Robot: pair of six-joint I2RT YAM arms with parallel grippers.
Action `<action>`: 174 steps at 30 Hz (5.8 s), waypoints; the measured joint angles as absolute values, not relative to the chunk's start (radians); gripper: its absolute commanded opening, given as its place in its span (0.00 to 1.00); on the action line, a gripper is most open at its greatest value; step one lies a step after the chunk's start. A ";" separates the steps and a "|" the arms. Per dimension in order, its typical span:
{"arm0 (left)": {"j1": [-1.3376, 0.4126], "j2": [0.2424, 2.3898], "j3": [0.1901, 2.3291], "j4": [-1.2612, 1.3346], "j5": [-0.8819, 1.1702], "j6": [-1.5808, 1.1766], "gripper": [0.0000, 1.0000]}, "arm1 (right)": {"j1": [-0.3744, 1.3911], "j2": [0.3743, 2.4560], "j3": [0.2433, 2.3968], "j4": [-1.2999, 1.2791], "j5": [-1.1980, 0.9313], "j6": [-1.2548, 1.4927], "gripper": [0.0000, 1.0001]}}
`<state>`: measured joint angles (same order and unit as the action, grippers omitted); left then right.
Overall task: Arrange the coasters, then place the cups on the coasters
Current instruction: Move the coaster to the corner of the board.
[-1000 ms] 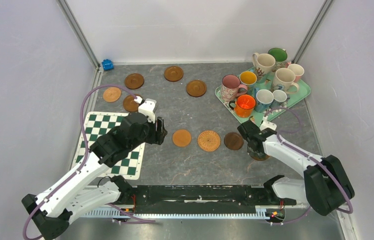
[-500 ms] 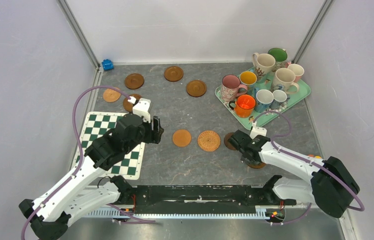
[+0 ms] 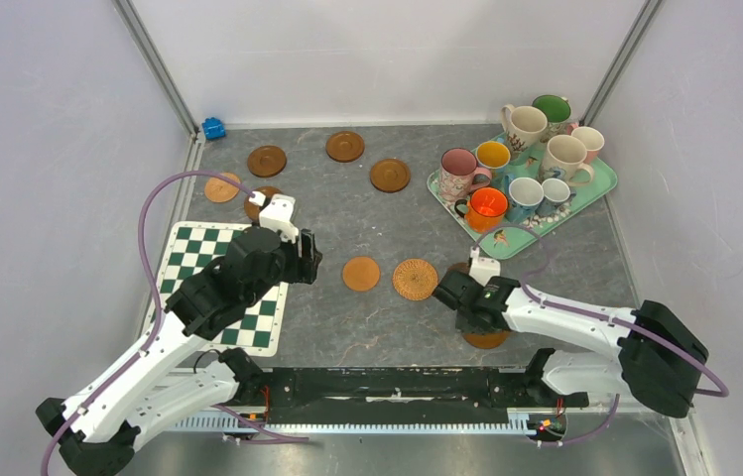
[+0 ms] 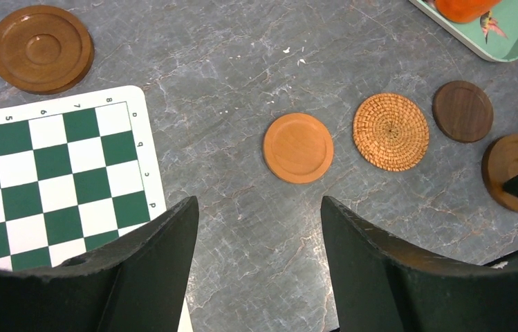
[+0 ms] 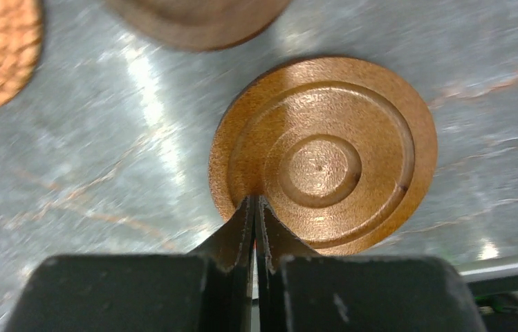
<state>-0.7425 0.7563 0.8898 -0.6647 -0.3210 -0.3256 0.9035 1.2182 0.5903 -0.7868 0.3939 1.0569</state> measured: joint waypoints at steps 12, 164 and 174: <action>-0.743 0.741 0.889 -0.665 -0.339 -0.326 0.73 | 1.034 1.298 0.649 -0.673 0.228 1.114 0.00; -0.148 1.069 0.814 -0.574 0.422 -0.418 0.69 | 1.025 1.384 0.557 -0.022 0.158 0.390 0.00; -0.160 1.048 0.814 -0.578 0.406 -0.418 0.70 | 1.077 1.323 0.498 -0.016 0.155 0.464 0.00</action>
<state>-0.1596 1.0485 0.8139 -0.5781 0.4061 -0.4179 1.0767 1.3231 0.4976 -0.0162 0.1555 0.4644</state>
